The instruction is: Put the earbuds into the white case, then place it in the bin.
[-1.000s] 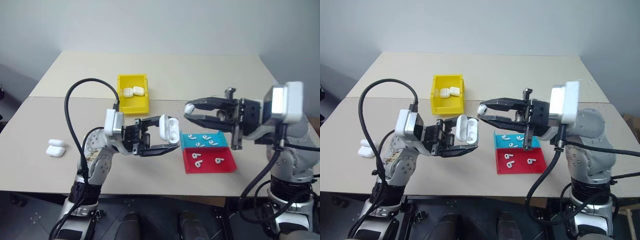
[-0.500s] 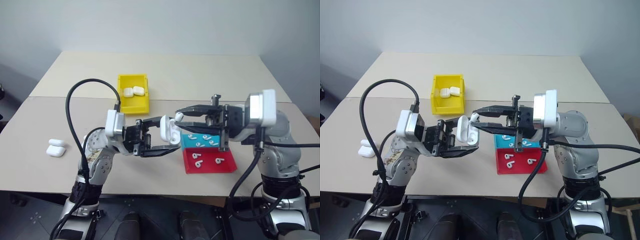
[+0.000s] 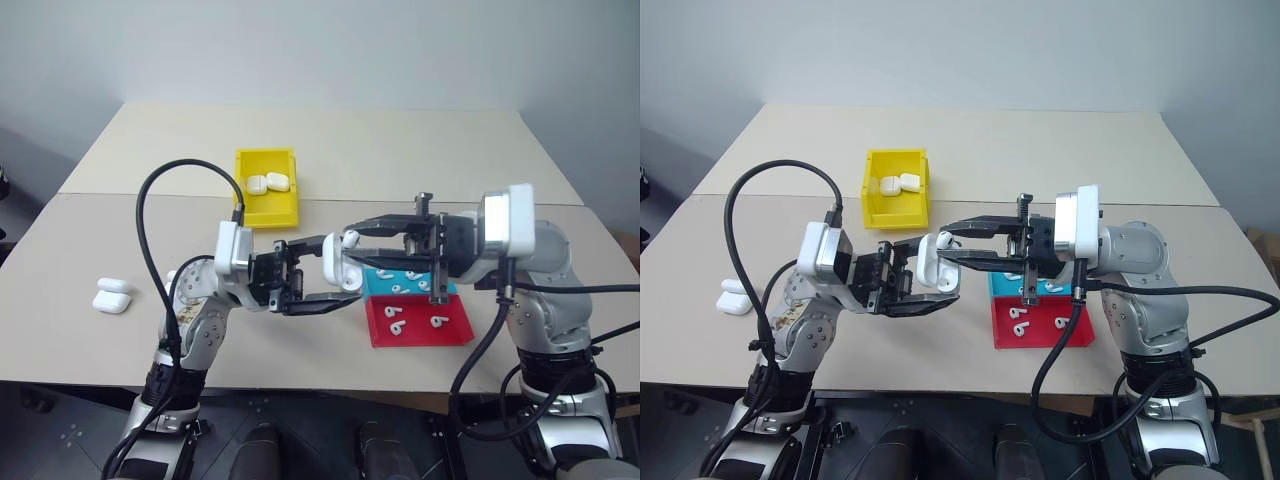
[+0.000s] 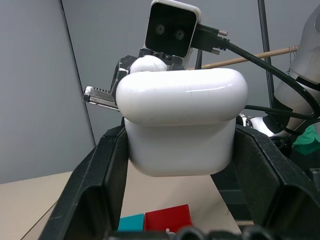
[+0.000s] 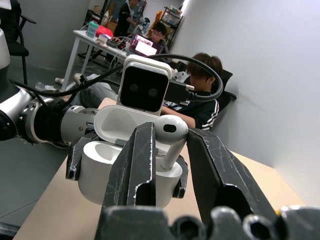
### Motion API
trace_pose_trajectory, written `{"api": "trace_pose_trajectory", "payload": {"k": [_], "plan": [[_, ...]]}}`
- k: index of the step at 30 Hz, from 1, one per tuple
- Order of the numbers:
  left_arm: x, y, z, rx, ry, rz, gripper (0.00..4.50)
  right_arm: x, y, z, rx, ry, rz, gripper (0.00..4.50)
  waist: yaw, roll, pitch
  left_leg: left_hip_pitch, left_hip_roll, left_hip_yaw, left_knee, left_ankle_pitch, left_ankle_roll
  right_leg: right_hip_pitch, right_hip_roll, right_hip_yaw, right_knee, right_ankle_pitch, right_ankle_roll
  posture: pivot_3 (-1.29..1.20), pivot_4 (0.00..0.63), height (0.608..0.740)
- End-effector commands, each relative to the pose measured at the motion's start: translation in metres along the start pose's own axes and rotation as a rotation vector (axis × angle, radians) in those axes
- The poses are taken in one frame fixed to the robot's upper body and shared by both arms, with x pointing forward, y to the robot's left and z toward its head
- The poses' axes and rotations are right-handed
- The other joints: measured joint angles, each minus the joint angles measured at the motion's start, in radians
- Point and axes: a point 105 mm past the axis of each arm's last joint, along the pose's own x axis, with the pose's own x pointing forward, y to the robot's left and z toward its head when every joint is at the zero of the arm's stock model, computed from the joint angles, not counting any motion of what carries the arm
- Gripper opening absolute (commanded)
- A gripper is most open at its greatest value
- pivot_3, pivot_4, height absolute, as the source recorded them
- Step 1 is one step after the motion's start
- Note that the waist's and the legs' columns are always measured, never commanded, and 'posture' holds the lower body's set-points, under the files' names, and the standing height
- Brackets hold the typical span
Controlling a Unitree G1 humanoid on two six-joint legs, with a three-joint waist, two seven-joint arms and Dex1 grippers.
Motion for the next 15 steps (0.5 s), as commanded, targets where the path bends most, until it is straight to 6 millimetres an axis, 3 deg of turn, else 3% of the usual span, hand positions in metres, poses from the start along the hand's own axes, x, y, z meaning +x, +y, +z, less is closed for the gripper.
{"api": "trace_pose_trajectory", "payload": {"k": [1,2,5,8,15], "plan": [[0.0042,-0.0009,0.0054,0.033,-0.015,-0.021,2.8,0.0009,-0.0003,0.0066,-0.066,-0.001,0.026,1.12,0.0,0.0,0.0,0.0,0.0,0.0,0.0,0.0,0.0,0.0,0.0,0.0,0.0,0.0,0.0,0.0,0.15,0.74],[0.0042,-0.0007,0.0054,0.033,-0.016,-0.02,2.8,0.0007,0.0,0.0057,-0.066,0.003,0.028,1.12,0.0,0.0,0.0,0.0,0.0,0.0,0.0,0.0,0.0,0.0,0.0,0.0,0.0,0.0,0.0,0.0,0.15,0.74],[0.0045,-0.0004,0.006,0.037,-0.016,-0.021,2.8,0.0001,0.0022,0.0022,-0.074,0.021,0.04,1.71,0.0,0.0,0.0,0.0,0.0,0.0,0.0,0.0,0.0,0.0,0.0,0.0,0.0,0.0,0.0,0.0,0.15,0.74],[0.0053,0.0003,0.007,0.036,-0.017,-0.017,2.8,0.0004,0.001,-0.0006,-0.093,0.036,0.026,2.65,0.0,0.0,0.0,0.0,0.0,0.0,0.0,0.0,0.0,0.0,0.0,0.0,0.0,0.0,0.0,0.0,0.15,0.74],[0.002,0.0013,0.0018,0.035,0.009,-0.003,2.8,-0.0021,0.0005,0.0008,-0.103,0.036,0.029,2.65,0.0,0.0,0.0,0.0,0.0,0.0,0.0,0.0,0.0,0.0,0.0,0.0,0.0,0.0,0.0,0.0,0.15,0.74]]}}
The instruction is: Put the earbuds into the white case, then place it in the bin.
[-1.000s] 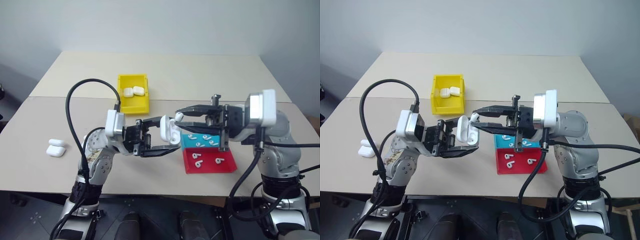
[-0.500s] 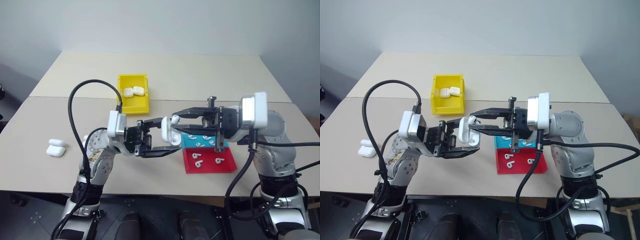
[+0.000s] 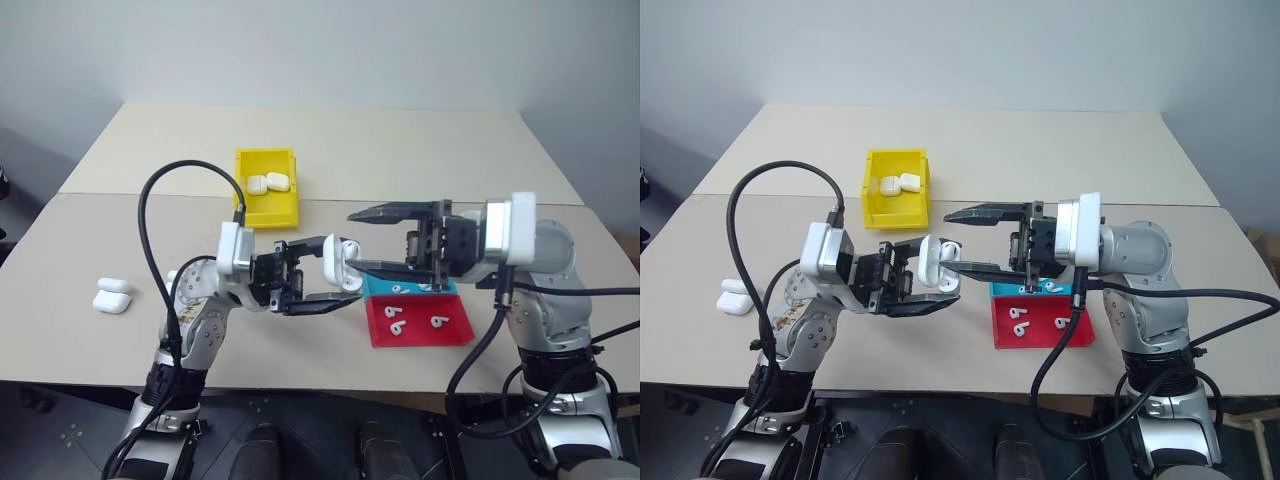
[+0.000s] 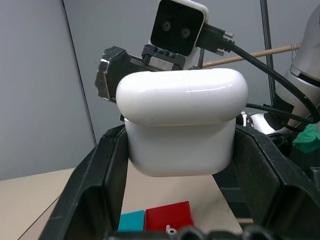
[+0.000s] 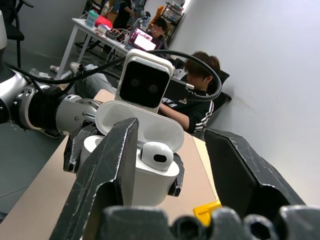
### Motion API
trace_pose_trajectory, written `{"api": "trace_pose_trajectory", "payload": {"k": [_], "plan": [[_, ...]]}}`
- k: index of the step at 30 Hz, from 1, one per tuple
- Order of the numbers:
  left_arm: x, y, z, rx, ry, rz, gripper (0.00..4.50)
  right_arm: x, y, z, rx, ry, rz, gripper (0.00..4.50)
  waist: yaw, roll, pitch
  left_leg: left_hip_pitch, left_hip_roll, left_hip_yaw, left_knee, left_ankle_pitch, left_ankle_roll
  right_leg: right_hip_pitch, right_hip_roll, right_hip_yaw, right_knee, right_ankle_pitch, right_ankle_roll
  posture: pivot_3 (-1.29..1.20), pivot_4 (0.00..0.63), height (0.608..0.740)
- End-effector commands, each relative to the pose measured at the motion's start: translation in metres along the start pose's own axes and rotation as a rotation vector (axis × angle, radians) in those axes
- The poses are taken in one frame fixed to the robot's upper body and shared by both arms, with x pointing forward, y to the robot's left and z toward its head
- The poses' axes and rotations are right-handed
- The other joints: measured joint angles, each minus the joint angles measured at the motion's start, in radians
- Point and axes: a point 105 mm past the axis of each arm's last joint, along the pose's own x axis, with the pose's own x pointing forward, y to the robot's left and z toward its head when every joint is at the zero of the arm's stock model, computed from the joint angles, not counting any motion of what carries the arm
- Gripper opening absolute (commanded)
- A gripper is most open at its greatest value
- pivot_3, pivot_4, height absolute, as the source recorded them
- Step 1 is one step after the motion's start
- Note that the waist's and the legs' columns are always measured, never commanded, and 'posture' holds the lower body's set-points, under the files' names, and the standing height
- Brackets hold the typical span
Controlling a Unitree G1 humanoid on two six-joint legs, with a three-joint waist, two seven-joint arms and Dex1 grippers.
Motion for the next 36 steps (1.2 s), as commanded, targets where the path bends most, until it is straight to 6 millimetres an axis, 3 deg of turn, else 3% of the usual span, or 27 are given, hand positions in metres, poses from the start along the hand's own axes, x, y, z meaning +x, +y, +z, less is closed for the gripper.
{"api": "trace_pose_trajectory", "payload": {"k": [1,6,12,15,23,30,36], "plan": [[-0.001,0.001,0.002,0.04,0.011,-0.001,2.8,-0.002,-0.002,0.007,-0.02,0.006,0.015,2.65,0.0,0.0,0.0,0.0,0.0,0.0,0.0,0.0,0.0,0.0,0.0,0.0,0.0,0.0,0.0,0.0,0.15,0.74],[-0.023,-0.006,-0.012,0.078,0.136,0.009,2.8,-0.027,-0.018,0.004,0.04,0.222,0.011,2.65,0.0,0.0,0.0,0.0,0.0,0.0,0.0,0.0,0.0,0.0,0.0,0.0,-0.001,0.0,0.0,0.0,0.15,0.74],[-0.043,-0.024,-0.007,0.088,0.192,0.069,2.8,-0.078,-0.034,-0.049,0.13,0.832,0.131,2.65,-0.005,0.001,0.0,0.0,0.0,0.0,0.0,0.0,0.0,-0.001,0.0,0.0,-0.001,0.0,0.0,0.0,0.15,0.74],[-0.049,-0.032,-0.009,0.09,0.219,0.097,2.8,-0.086,-0.039,-0.063,0.118,0.986,0.245,2.65,-0.012,0.001,0.001,0.0,0.001,0.001,0.0,0.0,0.0,-0.002,0.0,0.0,-0.001,0.0,0.0,0.0,0.15,0.74],[-0.049,-0.041,-0.013,0.094,0.239,0.161,2.8,-0.081,-0.051,-0.113,0.13,1.19,0.402,2.65,-0.021,0.001,0.001,-0.001,0.001,0.001,0.0,0.0,0.0,-0.002,0.0,0.0,-0.001,0.0,0.0,0.0,0.15,0.74],[-0.044,-0.045,-0.011,0.099,0.224,0.205,2.8,-0.086,-0.05,-0.139,0.147,1.28,0.421,2.65,-0.016,0.001,0.001,-0.003,0.0,0.001,0.0,0.0,0.0,-0.003,-0.001,0.0,-0.001,0.0,0.0,0.0,0.15,0.74],[-0.042,-0.045,-0.012,0.102,0.219,0.224,2.8,-0.092,-0.043,-0.148,0.164,1.299,0.442,2.65,-0.019,0.002,0.001,-0.002,0.0,0.001,0.0,0.0,0.0,-0.003,-0.001,0.0,0.0,0.0,-0.001,0.0,0.15,0.74]]}}
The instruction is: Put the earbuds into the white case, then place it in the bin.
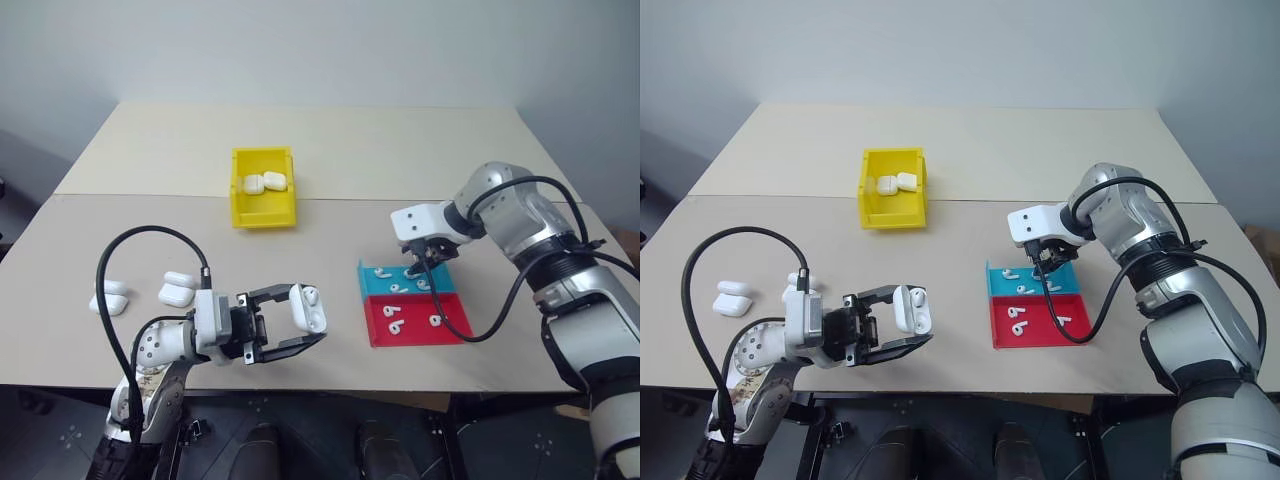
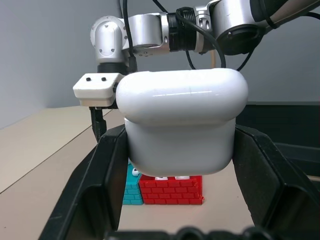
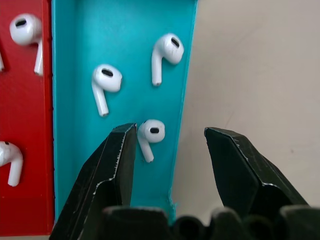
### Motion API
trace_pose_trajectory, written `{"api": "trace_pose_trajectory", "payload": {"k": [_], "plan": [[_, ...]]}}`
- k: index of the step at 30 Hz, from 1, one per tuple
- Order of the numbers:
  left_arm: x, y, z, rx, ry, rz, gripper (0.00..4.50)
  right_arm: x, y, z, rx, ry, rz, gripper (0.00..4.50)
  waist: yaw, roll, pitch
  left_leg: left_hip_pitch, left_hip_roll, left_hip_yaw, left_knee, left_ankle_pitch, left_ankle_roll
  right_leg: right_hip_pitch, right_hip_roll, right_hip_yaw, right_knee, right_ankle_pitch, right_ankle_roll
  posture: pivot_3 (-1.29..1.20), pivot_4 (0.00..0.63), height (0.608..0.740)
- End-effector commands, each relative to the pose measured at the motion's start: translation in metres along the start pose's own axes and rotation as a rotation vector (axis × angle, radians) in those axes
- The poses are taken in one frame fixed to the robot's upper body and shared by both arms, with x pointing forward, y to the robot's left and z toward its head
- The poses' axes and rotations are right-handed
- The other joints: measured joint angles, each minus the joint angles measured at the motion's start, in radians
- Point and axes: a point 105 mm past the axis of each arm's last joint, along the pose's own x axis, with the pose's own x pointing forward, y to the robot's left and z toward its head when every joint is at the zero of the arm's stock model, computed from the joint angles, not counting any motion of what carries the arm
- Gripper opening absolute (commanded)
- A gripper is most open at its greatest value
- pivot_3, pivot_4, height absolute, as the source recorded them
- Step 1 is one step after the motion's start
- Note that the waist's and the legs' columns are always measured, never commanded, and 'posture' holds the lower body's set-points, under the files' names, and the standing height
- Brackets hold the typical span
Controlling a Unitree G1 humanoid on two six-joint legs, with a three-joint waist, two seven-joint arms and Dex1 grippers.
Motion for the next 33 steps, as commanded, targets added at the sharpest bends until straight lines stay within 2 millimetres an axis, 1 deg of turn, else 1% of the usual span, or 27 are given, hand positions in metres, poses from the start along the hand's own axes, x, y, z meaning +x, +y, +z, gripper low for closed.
{"api": "trace_pose_trajectory", "payload": {"k": [1,4,14,19,25,26,27,33], "plan": [[0.004,-0.002,0.01,0.043,-0.03,-0.011,2.8,-0.004,-0.003,0.002,-0.019,-0.002,-0.019,2.65,-0.002,0.0,0.0,0.0,0.0,0.0,0.0,0.0,0.0,0.0,0.0,0.0,0.0,0.0,0.0,0.0,0.15,0.74],[0.005,-0.001,0.009,0.046,-0.029,-0.013,2.8,-0.002,0.0,0.004,-0.023,-0.016,-0.008,2.65,-0.004,0.0,0.0,0.0,0.0,0.0,0.0,0.0,0.0,0.0,0.0,0.0,0.0,0.0,0.0,0.0,0.15,0.74],[0.007,0.002,0.009,0.053,-0.026,-0.024,2.8,0.008,0.002,0.001,-0.031,-0.001,-0.008,2.65,-0.005,0.0,0.0,0.0,0.0,0.0,0.0,0.0,0.0,0.0,0.0,0.0,0.0,0.0,0.0,0.0,0.15,0.74],[0.007,0.003,0.009,0.051,-0.025,-0.02,2.8,0.011,0.0,0.003,-0.031,-0.005,-0.015,2.65,-0.007,0.0,0.0,0.0,0.0,0.0,0.0,0.0,0.0,0.0,0.0,0.0,0.0,0.0,0.0,0.0,0.15,0.74],[0.006,0.003,0.008,0.051,-0.018,-0.015,2.8,0.012,-0.001,0.0,-0.039,0.008,-0.016,2.65,-0.007,0.0,0.0,0.0,0.0,0.0,0.0,0.0,0.0,0.0,0.0,0.0,0.0,0.0,0.0,0.0,0.15,0.74],[0.006,0.003,0.008,0.05,-0.017,-0.014,2.8,0.012,0.0,0.0,-0.042,0.009,-0.014,2.27,-0.007,0.0,0.0,0.0,0.0,0.0,0.0,0.0,0.0,0.0,0.0,0.0,0.0,0.0,0.0,0.0,0.15,0.74],[0.006,0.002,0.008,0.051,-0.016,-0.014,2.8,0.012,0.0,-0.001,-0.046,0.01,-0.012,2.11,-0.007,0.0,0.0,0.0,0.0,0.0,0.0,0.0,0.0,0.0,0.0,0.0,0.0,0.0,0.0,0.0,0.15,0.74],[0.007,0.004,0.009,0.05,-0.013,-0.018,2.8,0.012,0.001,-0.001,-0.048,0.012,-0.014,2.11,-0.007,0.0,0.0,0.0,0.0,0.0,0.0,0.0,0.0,0.0,0.0,0.0,0.0,0.0,0.0,0.0,0.15,0.74]]}}
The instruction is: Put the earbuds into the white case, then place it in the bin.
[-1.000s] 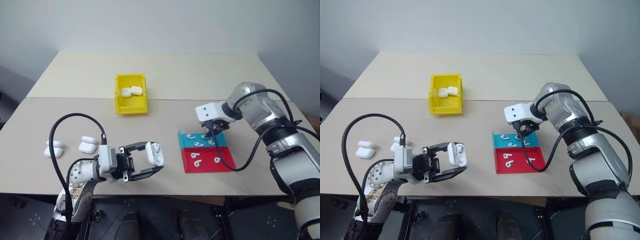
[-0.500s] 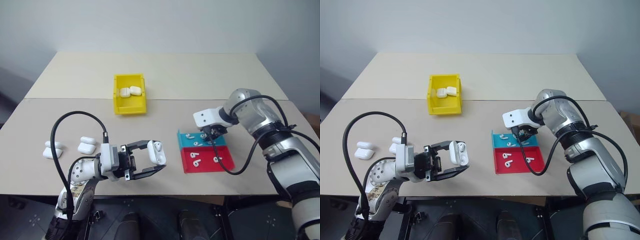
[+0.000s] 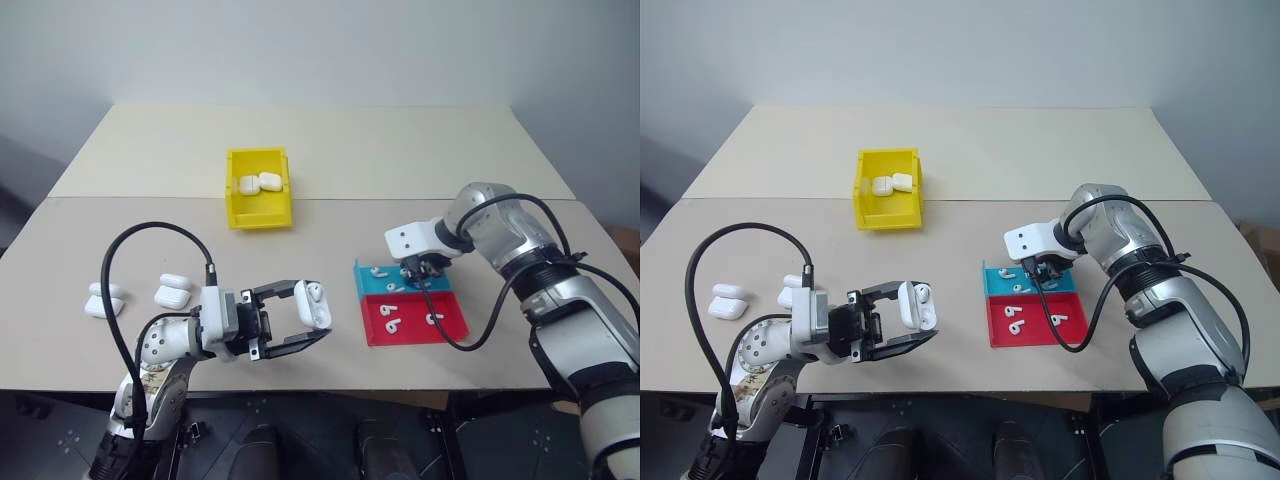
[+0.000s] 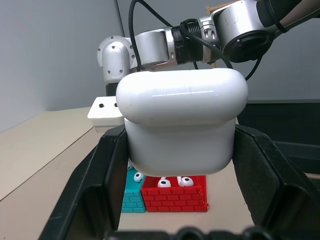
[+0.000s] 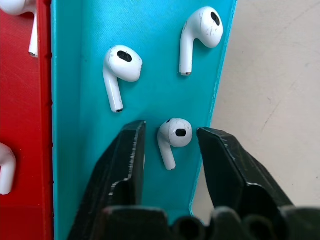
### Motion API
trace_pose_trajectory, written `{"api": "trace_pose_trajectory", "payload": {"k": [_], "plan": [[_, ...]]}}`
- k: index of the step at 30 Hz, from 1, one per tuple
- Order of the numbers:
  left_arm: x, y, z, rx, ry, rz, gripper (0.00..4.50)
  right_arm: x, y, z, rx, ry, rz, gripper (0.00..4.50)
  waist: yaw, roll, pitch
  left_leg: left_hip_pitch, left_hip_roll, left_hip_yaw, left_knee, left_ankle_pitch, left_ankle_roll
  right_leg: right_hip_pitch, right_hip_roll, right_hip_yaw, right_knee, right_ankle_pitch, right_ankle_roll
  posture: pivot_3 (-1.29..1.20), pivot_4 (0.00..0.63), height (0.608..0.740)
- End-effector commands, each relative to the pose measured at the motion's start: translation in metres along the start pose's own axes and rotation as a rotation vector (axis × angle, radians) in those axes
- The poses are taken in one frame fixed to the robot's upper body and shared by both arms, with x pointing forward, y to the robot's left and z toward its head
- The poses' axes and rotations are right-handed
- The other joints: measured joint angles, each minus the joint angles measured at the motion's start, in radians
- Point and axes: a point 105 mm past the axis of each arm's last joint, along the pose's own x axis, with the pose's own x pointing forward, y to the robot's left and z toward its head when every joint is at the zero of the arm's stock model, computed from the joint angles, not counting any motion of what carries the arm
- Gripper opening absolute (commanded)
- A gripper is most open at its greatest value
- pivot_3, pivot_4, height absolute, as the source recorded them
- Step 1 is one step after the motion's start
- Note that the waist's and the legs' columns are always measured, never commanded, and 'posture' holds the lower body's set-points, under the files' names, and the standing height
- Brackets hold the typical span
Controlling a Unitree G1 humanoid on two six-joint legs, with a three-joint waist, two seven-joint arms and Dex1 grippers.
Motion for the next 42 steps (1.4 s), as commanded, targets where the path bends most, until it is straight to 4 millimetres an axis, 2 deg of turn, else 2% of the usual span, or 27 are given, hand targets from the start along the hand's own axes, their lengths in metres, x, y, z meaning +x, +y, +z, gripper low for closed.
{"api": "trace_pose_trajectory", "payload": {"k": [1,6,8,16,19,21,30,34,37,40,42], "plan": [[0.002,0.002,0.007,0.034,-0.014,-0.011,2.8,-0.011,-0.007,0.002,-0.022,-0.004,-0.047,2.11,0.0,0.0,0.0,0.0,0.0,0.0,0.0,0.0,0.0,0.0,0.0,0.0,0.0,0.0,0.0,0.0,0.15,0.74],[0.003,0.003,0.006,0.035,-0.016,-0.016,2.8,-0.011,-0.007,0.001,-0.028,-0.003,-0.046,2.11,0.0,0.0,0.0,0.0,0.0,0.0,0.0,0.0,0.0,0.0,0.0,0.0,0.0,0.0,0.0,0.0,0.15,0.74],[0.003,0.002,0.006,0.033,-0.018,-0.018,2.8,-0.012,-0.007,0.001,-0.035,-0.007,-0.046,1.74,0.0,0.0,0.0,0.0,0.0,0.0,0.0,0.0,0.0,0.0,0.0,0.0,0.0,0.0,0.0,0.0,0.15,0.74],[0.005,0.002,0.006,0.031,-0.021,-0.019,2.8,-0.012,-0.007,0.001,-0.047,-0.006,-0.048,1.74,0.0,0.0,0.0,0.0,0.0,0.0,0.0,0.0,0.0,0.0,0.0,0.0,0.0,0.0,0.0,0.0,0.15,0.74],[0.005,0.002,0.006,0.032,-0.02,-0.017,2.8,-0.011,-0.007,0.001,-0.049,-0.002,-0.048,1.2,0.0,0.0,0.0,0.0,0.0,0.0,0.0,0.0,0.0,0.0,0.0,0.0,0.0,0.0,0.0,0.0,0.15,0.74],[0.005,0.002,0.006,0.031,-0.02,-0.016,2.8,-0.011,-0.007,0.001,-0.054,0.001,-0.05,0.63,0.0,0.0,0.0,0.0,0.0,0.0,0.0,0.0,0.0,0.0,0.0,0.0,0.0,0.0,0.0,0.0,0.15,0.74],[0.004,0.003,0.006,0.03,-0.021,-0.017,2.8,-0.014,-0.009,0.004,-0.062,-0.011,-0.076,0.63,0.0,0.0,0.0,0.0,0.0,0.0,0.0,0.0,0.0,0.0,0.0,0.0,0.0,0.0,0.0,0.0,0.15,0.74],[0.007,0.007,0.012,0.038,-0.056,-0.013,2.8,-0.048,-0.023,0.021,-0.015,-0.129,-0.198,0.63,0.001,0.001,0.001,0.0,0.0,0.0,0.0,0.0,0.0,0.0,0.0,0.0,0.0,0.0,0.0,0.0,0.15,0.74],[0.011,0.011,0.016,0.043,-0.088,-0.02,2.8,-0.087,-0.03,0.039,0.07,-0.29,-0.337,0.63,0.004,0.002,0.001,-0.001,0.0,0.0,0.0,0.0,0.0,0.0,0.0,0.0,0.0,0.0,0.0,0.0,0.15,0.74],[0.018,0.015,0.019,0.045,-0.122,-0.04,2.8,-0.13,-0.026,0.051,0.183,-0.472,-0.481,0.63,0.015,0.002,0.001,-0.001,0.0,-0.001,0.0,0.0,0.0,0.0,0.0,0.0,0.0,0.0,0.0,0.0,0.15,0.74],[0.024,0.018,0.02,0.046,-0.143,-0.051,2.8,-0.155,-0.015,0.057,0.262,-0.602,-0.543,0.63,0.023,0.002,0.001,-0.001,0.0,-0.001,0.0,0.0,0.0,0.0,0.0,-0.001,0.0,0.0,0.0,0.0,0.15,0.74]]}}
